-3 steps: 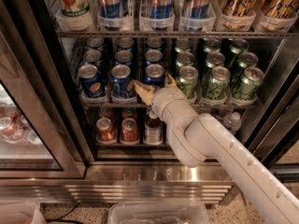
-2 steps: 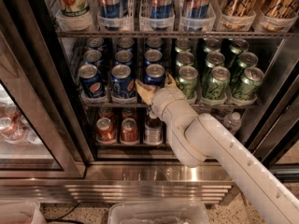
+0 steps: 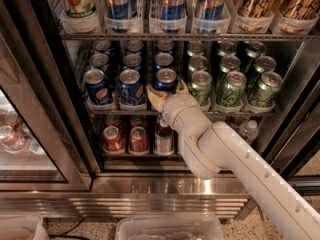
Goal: Pick pepsi can from middle shelf of fridge
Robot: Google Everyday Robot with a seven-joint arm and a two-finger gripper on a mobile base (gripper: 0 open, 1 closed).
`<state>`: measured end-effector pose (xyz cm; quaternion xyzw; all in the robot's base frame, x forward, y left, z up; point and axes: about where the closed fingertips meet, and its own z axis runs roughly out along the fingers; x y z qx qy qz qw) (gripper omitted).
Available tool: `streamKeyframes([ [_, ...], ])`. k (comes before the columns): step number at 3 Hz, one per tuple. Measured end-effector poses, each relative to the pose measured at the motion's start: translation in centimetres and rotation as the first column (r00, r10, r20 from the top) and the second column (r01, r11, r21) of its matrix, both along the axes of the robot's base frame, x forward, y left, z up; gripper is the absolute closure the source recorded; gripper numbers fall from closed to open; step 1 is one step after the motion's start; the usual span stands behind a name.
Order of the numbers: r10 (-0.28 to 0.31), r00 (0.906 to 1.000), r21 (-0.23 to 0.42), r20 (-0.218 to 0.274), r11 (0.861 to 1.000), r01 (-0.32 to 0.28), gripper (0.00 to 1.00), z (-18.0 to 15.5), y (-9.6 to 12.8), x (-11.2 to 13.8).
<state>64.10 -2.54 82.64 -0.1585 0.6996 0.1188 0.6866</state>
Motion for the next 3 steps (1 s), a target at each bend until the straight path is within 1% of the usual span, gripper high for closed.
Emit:
streamKeyframes([
  [1,-0.002,0.9999,0.001,0.012,1.0,0.002,1.0,0.3,0.0,-0.3],
  [2,0.007,0.9997,0.0,0.023,1.0,-0.007,1.0,0.7,0.2,-0.9],
  [3,0.026,0.998,0.004,0.057,1.0,-0.026,1.0,2.3,0.2,-1.7],
])
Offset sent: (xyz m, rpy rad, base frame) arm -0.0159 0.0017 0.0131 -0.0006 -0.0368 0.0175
